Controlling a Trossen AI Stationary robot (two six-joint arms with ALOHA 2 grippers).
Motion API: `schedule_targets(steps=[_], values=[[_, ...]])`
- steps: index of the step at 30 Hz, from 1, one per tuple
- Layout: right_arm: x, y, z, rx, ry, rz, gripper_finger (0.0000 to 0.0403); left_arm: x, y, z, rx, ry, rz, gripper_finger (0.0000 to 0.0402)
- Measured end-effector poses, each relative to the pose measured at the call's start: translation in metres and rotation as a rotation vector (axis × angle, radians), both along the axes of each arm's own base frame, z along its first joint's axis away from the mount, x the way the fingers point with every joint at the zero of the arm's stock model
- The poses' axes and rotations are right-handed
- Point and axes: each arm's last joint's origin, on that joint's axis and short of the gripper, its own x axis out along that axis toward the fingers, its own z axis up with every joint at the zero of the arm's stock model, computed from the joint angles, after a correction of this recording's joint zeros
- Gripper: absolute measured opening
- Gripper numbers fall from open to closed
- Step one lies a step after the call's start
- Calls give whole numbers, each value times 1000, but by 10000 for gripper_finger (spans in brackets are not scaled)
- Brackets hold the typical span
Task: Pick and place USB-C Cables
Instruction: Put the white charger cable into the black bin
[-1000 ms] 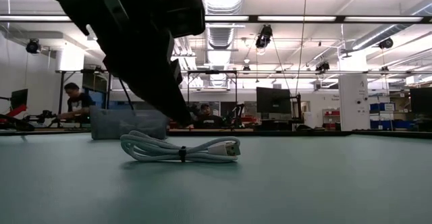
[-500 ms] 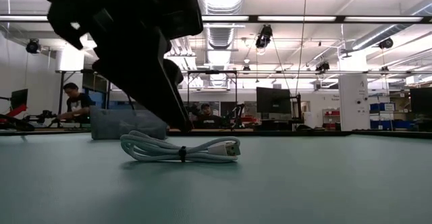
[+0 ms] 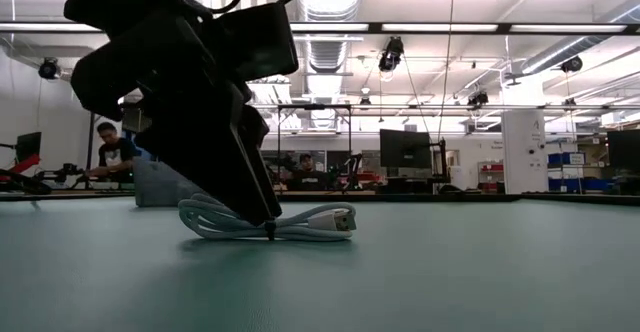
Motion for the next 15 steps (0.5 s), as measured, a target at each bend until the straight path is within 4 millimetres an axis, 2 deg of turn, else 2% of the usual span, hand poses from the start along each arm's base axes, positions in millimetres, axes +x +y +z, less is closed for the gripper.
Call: schedule_targets(steps=[7,15], values=[[0,0,0,0,1,0,166,-1,-1,-1,0,5,2,208],[0,0,0,-1,1,-1,166,-2,-2,-1,-1,5,-2,159]])
